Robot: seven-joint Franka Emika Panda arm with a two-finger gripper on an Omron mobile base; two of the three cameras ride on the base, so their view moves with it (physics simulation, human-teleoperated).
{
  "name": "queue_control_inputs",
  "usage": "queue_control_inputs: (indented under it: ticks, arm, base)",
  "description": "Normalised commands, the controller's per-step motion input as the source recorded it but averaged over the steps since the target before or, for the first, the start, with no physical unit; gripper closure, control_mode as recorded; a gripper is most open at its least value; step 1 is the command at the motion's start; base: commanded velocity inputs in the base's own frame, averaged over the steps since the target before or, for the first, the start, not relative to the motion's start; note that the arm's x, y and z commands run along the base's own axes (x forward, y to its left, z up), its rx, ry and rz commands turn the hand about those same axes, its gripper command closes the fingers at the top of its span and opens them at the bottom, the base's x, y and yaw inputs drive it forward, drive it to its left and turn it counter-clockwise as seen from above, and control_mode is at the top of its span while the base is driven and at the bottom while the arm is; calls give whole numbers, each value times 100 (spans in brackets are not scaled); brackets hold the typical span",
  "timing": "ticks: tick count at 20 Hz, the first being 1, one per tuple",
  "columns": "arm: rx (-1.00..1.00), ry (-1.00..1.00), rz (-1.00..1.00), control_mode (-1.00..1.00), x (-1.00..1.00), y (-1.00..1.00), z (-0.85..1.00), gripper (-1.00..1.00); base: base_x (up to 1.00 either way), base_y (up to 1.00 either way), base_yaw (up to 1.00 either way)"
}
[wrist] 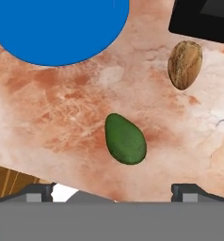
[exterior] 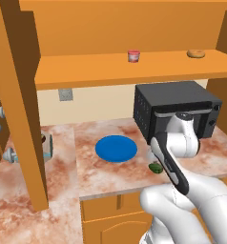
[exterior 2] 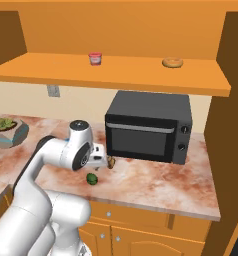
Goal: Pick the avocado and bread from the counter and place them on the plate. Then pick the jam from the cabinet and place it next to the plate. Lastly close the cabinet door.
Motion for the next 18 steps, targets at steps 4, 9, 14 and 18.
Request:
queue_control_inputs:
  ticks: [4,9,14,18]
  arm:
    - [0,1,2,-100,7,-8,-32,-100]
    - [0,0,3,-100,26,-3,-22,-100]
    - [-2,2,6,-100,35,0,-22,-100]
    - [-5,6,6,-100,21,0,-33,-100]
  base:
    - [0,0,0]
    - [0,0,0]
    - [0,0,0]
    - [0,0,0]
